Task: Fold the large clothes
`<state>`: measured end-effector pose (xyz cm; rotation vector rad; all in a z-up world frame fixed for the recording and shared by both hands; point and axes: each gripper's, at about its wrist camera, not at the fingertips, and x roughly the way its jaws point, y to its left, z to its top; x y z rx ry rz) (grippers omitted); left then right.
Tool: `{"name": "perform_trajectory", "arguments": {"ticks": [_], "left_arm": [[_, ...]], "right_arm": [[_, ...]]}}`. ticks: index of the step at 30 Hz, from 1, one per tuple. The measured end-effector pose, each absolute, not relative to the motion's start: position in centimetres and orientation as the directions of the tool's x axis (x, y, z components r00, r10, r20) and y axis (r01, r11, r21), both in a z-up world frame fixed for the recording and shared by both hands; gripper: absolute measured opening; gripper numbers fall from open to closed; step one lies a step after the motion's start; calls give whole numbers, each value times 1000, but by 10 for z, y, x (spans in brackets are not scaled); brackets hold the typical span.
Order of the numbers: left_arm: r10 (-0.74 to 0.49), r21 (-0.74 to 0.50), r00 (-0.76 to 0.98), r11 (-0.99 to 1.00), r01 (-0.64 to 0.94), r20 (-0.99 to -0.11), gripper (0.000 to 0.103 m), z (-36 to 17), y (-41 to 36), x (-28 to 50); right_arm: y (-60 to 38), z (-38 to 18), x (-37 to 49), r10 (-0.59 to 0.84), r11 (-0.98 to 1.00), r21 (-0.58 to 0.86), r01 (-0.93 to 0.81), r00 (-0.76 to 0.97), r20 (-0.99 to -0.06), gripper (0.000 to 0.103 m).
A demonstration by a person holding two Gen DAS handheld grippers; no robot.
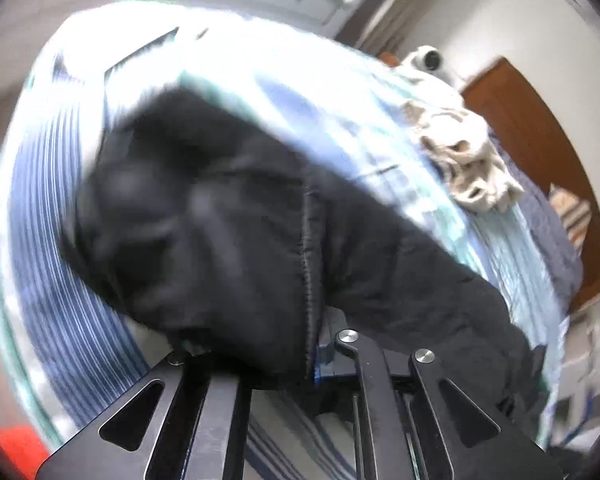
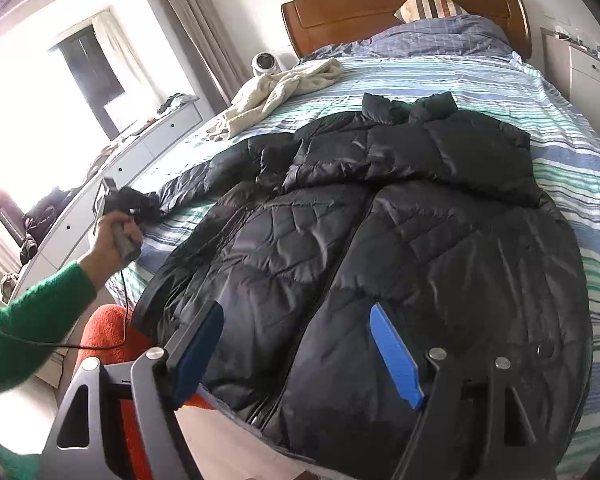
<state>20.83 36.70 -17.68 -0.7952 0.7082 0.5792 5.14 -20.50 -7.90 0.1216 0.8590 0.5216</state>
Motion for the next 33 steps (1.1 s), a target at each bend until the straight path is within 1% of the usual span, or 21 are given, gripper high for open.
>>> {"name": "perform_trajectory", "arguments": {"ticks": [2, 3, 5, 6, 7, 10, 12, 14, 16, 17, 18, 19, 20, 21, 22, 23, 25, 26, 28, 30, 33], "left_arm": [[253, -363, 663, 674, -643, -705, 4, -136, 348, 220], [263, -346, 678, 702, -623, -686, 4, -122, 340, 223], [274, -284, 739, 797, -533, -616, 4, -73, 308, 239], [273, -261, 758, 825, -501, -592, 4, -59, 296, 242], [260, -220, 793, 871, -438, -551, 4, -35, 270, 249], [186, -77, 872, 966, -245, -453, 4, 16, 185, 265], [107, 17, 903, 994, -110, -417, 4, 31, 123, 272], [6, 152, 918, 987, 59, -397, 5, 33, 43, 271], [-65, 267, 910, 945, 188, -410, 5, 18, -20, 270], [-104, 324, 892, 908, 266, -440, 7, 1, -56, 269], [-131, 357, 866, 873, 332, -483, 12, -17, -85, 269], [-157, 372, 823, 835, 406, -546, 13, -39, -112, 271], [-161, 376, 787, 810, 450, -595, 32, -54, -129, 272], [-145, 387, 727, 768, 510, -671, 61, -87, -155, 274], [-128, 399, 699, 743, 537, -703, 69, -108, -168, 273], [-113, 413, 680, 719, 559, -724, 73, -126, -178, 269], [-75, 448, 665, 682, 578, -743, 73, -155, -187, 256], [-80, 452, 672, 681, 576, -736, 72, -158, -184, 247], [-115, 412, 661, 700, 584, -742, 76, -149, -175, 238], [-173, 324, 639, 746, 582, -749, 87, -132, -149, 235], [-212, 241, 633, 799, 550, -745, 91, -108, -110, 224]], "right_arm": [[-210, -82, 48, 497, 864, 332, -378, 535, -684, 78], [-213, -82, 48, 500, 863, 340, -373, 536, -681, 78], [-217, -84, 47, 503, 862, 352, -364, 538, -676, 78], [-219, -85, 47, 504, 863, 355, -361, 543, -672, 78], [-221, -84, 47, 505, 862, 357, -359, 547, -668, 78], [-226, -82, 45, 508, 861, 372, -346, 565, -651, 78], [-231, -80, 42, 512, 859, 385, -337, 576, -638, 78], [-239, -78, 38, 502, 865, 383, -325, 595, -628, 78], [-250, -75, 33, 486, 873, 382, -305, 618, -618, 78], [-257, -73, 31, 478, 876, 383, -293, 629, -613, 78], [-263, -73, 30, 470, 880, 385, -280, 640, -608, 78], [-270, -73, 27, 457, 884, 387, -260, 652, -605, 78], [-279, -73, 25, 443, 889, 389, -239, 661, -606, 78], [-287, -74, 23, 427, 895, 390, -216, 669, -608, 78], [-293, -75, 21, 414, 899, 390, -198, 676, -610, 78], [-301, -75, 18, 398, 904, 390, -177, 685, -611, 78], [-317, -76, 13, 368, 910, 391, -137, 701, -611, 78], [-326, -76, 10, 350, 913, 391, -113, 710, -612, 78], [-342, -78, 11, 326, 915, 396, -76, 718, -616, 78], [-355, -80, 22, 317, 914, 402, -55, 713, -625, 78], [-362, -74, 53, 307, 915, 401, -38, 712, -632, 78]]}}
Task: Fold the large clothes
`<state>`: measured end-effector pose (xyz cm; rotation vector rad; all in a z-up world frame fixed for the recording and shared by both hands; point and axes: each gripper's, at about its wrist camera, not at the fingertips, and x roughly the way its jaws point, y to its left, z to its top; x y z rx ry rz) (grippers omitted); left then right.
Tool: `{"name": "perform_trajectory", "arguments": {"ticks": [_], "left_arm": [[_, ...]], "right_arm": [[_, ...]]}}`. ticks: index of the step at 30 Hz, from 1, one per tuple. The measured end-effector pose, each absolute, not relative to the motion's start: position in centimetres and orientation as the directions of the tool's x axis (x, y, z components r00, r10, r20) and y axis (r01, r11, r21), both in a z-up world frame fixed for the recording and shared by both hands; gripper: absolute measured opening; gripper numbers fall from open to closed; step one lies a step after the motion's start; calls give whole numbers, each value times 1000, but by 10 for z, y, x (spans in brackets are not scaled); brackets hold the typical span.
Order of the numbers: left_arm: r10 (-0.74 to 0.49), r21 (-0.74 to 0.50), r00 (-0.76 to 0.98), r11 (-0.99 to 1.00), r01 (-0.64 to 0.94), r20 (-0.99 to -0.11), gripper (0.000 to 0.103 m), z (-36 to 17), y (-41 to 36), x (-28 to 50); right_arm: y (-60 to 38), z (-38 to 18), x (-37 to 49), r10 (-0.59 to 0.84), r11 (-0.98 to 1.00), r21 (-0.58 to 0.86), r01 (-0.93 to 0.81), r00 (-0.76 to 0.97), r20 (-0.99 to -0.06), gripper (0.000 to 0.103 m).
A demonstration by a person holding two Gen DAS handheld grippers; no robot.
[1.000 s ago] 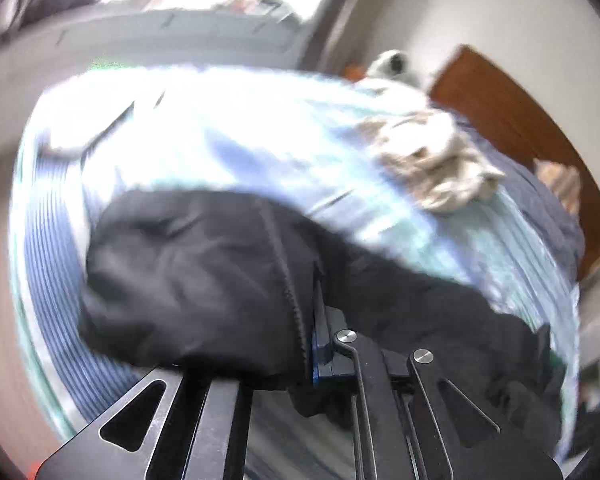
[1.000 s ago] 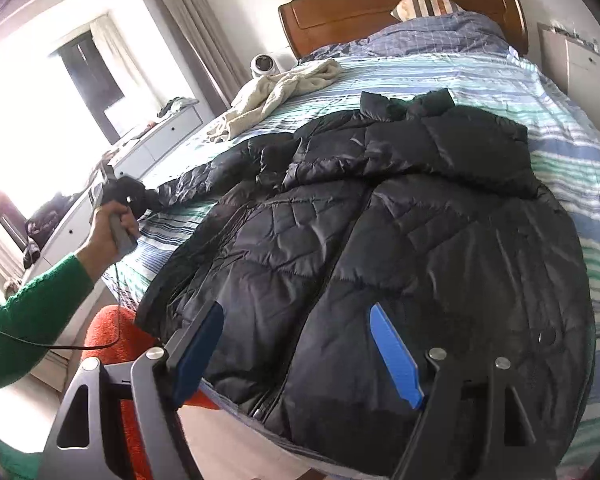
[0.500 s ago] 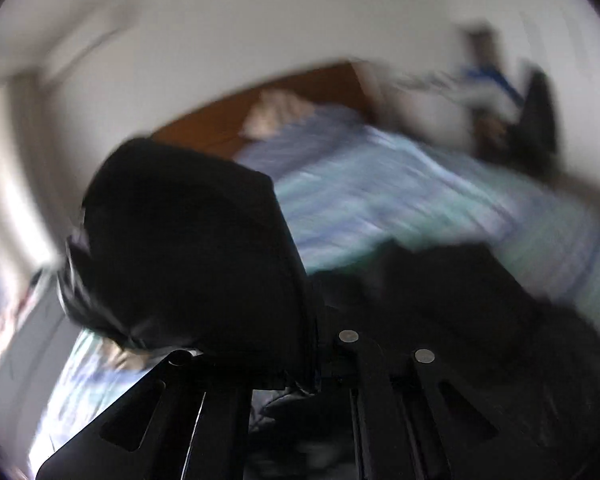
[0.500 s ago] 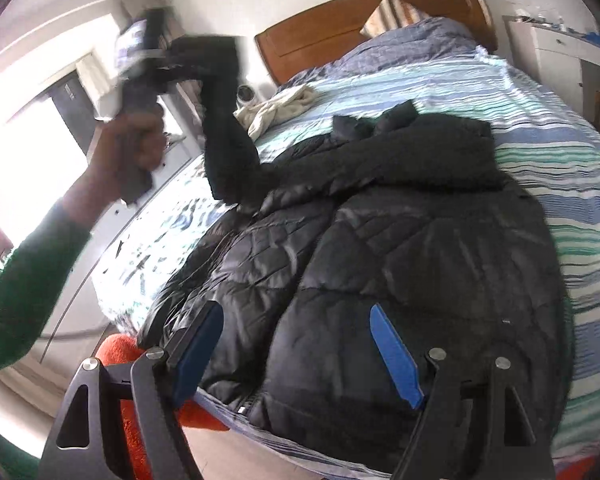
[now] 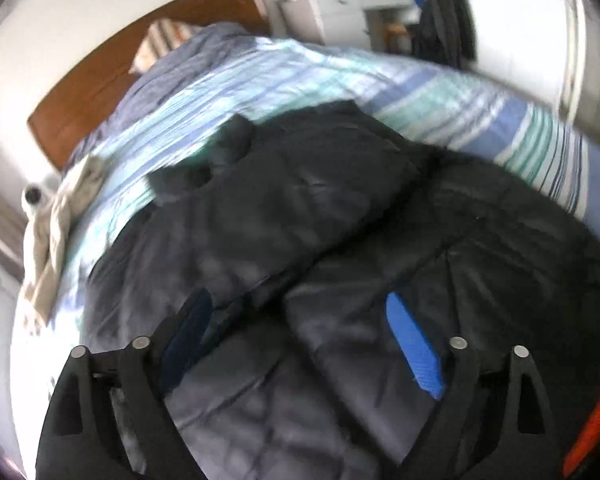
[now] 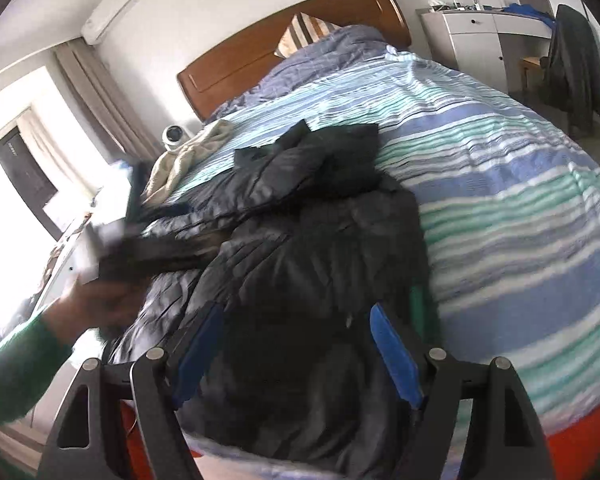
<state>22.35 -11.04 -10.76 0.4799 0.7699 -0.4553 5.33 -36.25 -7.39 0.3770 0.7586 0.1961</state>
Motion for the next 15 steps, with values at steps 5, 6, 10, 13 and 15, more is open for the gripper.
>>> {"name": "perform_trajectory", "arguments": {"ticks": [5, 6, 10, 13, 15], "left_arm": [[-137, 192, 665, 897, 397, -734, 91, -89, -30, 215], [-121, 179, 667, 914, 363, -735, 91, -89, -14, 213], [-79, 113, 658, 963, 245, -749, 91, -96, 41, 200], [-66, 80, 644, 978, 195, -763, 91, -105, 61, 197], [-49, 82, 643, 982, 173, -765, 91, -109, 71, 193]], "right_arm": [[-365, -71, 148, 393, 864, 500, -59, 699, -597, 78], [-364, -76, 172, 406, 857, 512, -56, 684, -606, 78], [-350, -104, 240, 382, 860, 509, 13, 644, -663, 78], [-335, -134, 279, 403, 864, 503, 30, 558, -725, 67], [-333, -128, 281, 388, 868, 496, 33, 579, -717, 30]]}}
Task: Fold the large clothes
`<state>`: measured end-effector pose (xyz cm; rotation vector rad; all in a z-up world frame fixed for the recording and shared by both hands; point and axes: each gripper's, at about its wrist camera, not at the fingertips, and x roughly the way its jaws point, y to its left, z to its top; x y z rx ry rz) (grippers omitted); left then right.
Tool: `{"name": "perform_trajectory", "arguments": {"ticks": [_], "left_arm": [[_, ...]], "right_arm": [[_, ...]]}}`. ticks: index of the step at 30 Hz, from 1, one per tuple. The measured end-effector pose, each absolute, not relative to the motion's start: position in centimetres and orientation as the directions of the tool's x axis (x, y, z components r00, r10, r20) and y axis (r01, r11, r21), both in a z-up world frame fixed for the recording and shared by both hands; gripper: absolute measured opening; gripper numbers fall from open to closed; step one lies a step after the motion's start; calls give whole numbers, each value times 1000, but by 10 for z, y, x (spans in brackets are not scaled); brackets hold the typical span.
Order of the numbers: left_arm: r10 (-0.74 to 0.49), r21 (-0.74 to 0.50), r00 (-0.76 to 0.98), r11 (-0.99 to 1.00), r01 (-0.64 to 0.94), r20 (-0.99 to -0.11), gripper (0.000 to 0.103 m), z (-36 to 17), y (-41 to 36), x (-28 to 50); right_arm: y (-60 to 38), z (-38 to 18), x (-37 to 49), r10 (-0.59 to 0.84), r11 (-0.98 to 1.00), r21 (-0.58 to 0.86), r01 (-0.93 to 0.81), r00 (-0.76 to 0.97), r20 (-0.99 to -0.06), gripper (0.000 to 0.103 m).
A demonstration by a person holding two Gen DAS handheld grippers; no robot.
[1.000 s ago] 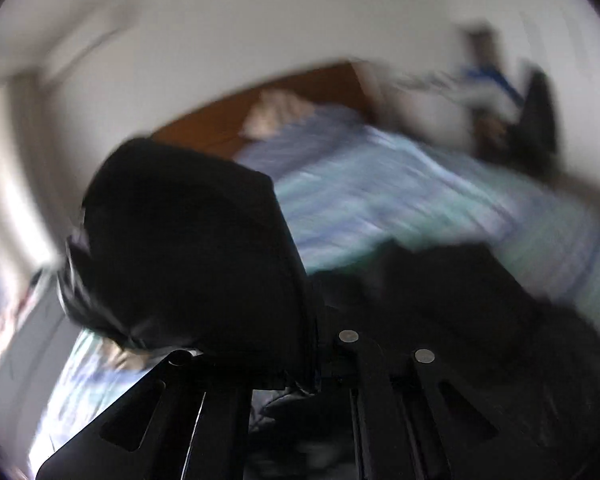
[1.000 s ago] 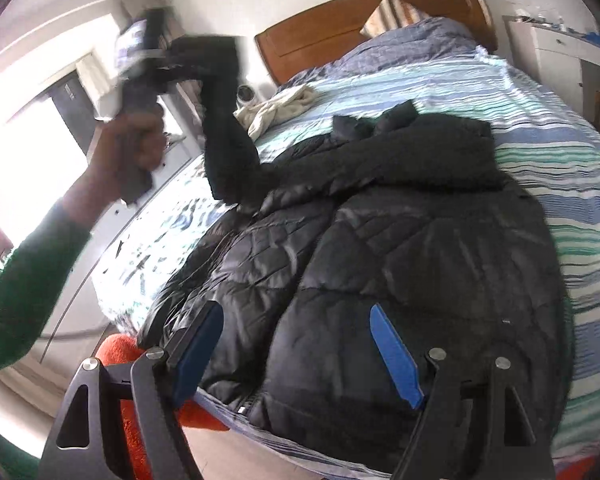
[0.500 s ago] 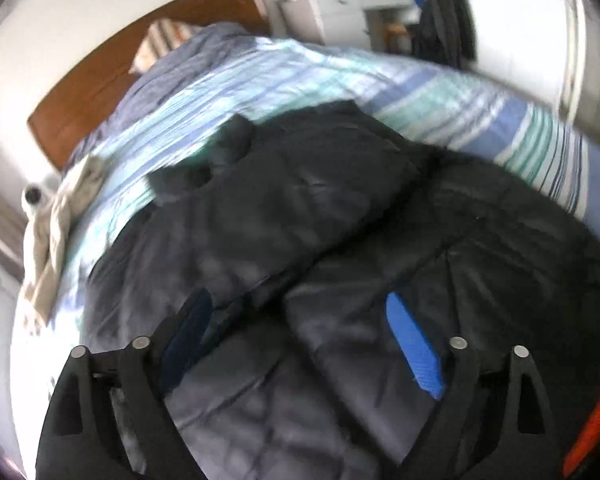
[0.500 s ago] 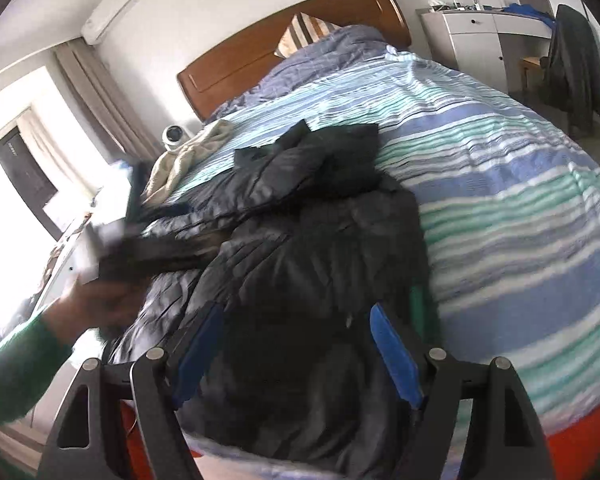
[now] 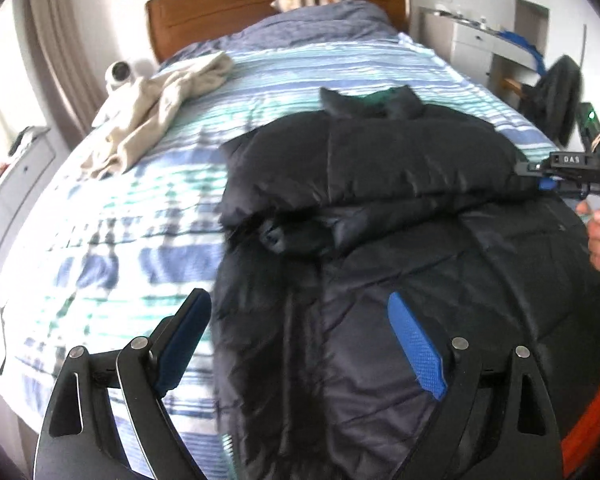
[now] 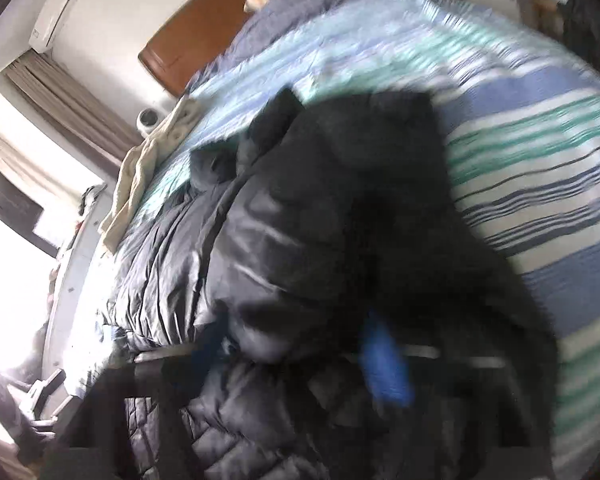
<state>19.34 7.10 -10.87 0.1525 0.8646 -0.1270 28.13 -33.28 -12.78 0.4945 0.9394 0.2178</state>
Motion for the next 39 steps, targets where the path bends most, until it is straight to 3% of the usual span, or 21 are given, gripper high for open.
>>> {"name": "perform_trajectory", "arguments": {"ticks": [3, 5, 7, 8, 9, 11, 14, 17, 20, 21, 25, 28, 31, 35, 39], "left_arm": [[-66, 54, 647, 985, 165, -760, 91, -105, 78, 193], [-97, 13, 643, 986, 165, -760, 91, -104, 77, 204], [-103, -8, 647, 989, 148, -756, 91, -103, 74, 220], [-104, -20, 657, 991, 135, -747, 91, -101, 73, 231], [-104, -29, 667, 992, 124, -737, 91, -99, 73, 241], [-86, -35, 682, 995, 88, -726, 91, -98, 69, 269], [-64, -33, 681, 998, 58, -729, 90, -105, 61, 311], [-17, 15, 685, 999, 41, -728, 90, -123, 48, 347], [49, 80, 633, 997, 21, -773, 90, -161, 38, 371], [51, 81, 613, 997, 21, -788, 95, -174, 38, 373], [-19, -26, 593, 1000, -4, -805, 101, -202, 52, 373], [-36, -41, 573, 999, 4, -819, 101, -199, 55, 377], [-34, -42, 577, 999, -1, -816, 90, -172, 59, 373], [-118, -184, 663, 982, -30, -739, 95, -128, 71, 382], [-120, -195, 607, 979, -59, -786, 95, -146, 65, 437]], "right_arm": [[-344, -103, 276, 283, 907, 417, 56, 653, -703, 27], [-353, -109, 282, 179, 941, 318, 117, 624, -760, 27], [-356, -121, 283, 140, 956, 260, 133, 571, -809, 31], [-357, -125, 283, 142, 958, 253, 132, 550, -823, 39], [-359, -122, 279, 133, 960, 245, 133, 556, -821, 46], [-357, -101, 266, 118, 965, 238, 108, 632, -766, 48], [-338, -69, 261, 177, 970, 243, -9, 713, -679, 48], [-318, -64, 284, 290, 949, 294, -117, 691, -662, 48], [-312, -100, 320, 351, 926, 361, -113, 612, -709, 48], [-312, -124, 333, 352, 926, 366, -90, 558, -752, 48], [-316, -164, 342, 368, 922, 375, -98, 522, -769, 46], [-315, -167, 340, 354, 928, 360, -95, 523, -775, 46], [-312, -171, 343, 348, 931, 349, -102, 533, -771, 46], [-314, -176, 338, 347, 929, 355, -103, 569, -745, 46], [-311, -177, 333, 335, 933, 345, -101, 591, -734, 46]]}}
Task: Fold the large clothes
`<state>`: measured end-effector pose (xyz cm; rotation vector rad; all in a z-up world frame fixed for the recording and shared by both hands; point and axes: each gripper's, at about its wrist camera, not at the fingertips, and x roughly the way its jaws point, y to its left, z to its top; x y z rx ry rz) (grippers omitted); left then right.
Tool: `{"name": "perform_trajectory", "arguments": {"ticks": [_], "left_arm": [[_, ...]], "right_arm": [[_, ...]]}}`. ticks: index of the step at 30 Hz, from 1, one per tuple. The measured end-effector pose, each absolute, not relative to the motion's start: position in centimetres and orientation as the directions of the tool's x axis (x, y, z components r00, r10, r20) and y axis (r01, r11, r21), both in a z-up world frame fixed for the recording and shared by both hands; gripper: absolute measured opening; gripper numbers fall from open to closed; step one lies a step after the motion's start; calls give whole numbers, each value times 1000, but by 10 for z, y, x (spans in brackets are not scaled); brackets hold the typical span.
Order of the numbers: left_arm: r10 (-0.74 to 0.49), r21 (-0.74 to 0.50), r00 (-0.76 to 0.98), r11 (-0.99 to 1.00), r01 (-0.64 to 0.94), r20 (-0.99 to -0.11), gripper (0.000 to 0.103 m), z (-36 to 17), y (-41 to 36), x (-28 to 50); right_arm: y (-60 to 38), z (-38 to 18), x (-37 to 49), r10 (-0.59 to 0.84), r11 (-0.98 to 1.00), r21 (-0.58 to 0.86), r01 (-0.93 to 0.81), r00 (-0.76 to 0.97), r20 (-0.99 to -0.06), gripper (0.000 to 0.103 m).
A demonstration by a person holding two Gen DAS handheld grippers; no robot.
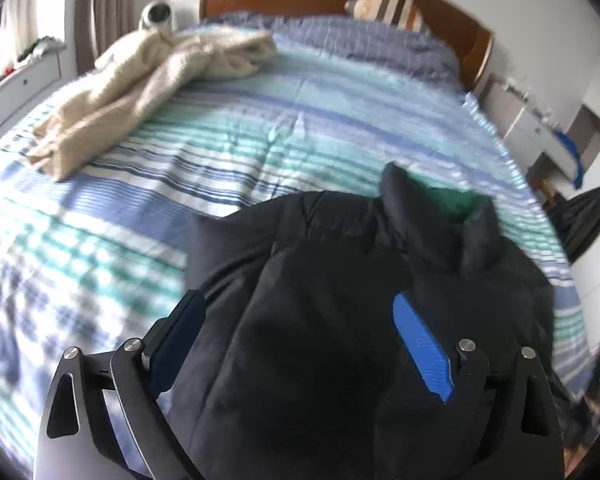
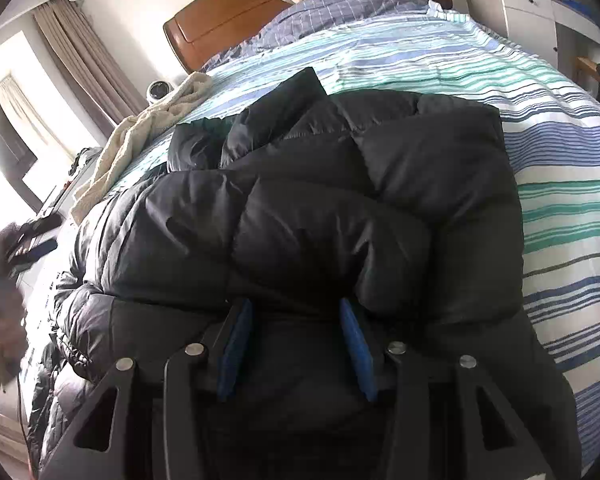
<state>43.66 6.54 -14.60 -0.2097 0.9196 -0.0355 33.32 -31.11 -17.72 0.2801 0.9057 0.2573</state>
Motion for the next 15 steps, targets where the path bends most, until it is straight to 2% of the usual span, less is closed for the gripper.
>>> {"name": "perform_trajectory", "arguments": {"ticks": [3, 5, 11, 15], "left_arm": [[-59, -138, 514, 984, -116, -856, 98, -194, 68, 473], [-86, -198, 505, 965, -172, -859, 102, -213, 79, 481], [-63, -171, 523, 972, -162, -850, 102, -213, 73, 474], [-90, -174, 551, 979, -103, -830, 97, -183, 80, 451]], "right_arm": [[-312, -178, 333, 340, 930, 352, -101, 596, -728, 46], [-313, -178, 333, 349, 926, 362, -105, 601, -719, 46], [-316, -183, 331, 359, 920, 376, -107, 616, -702, 46], [-319, -183, 328, 362, 918, 382, -106, 620, -696, 46]]}}
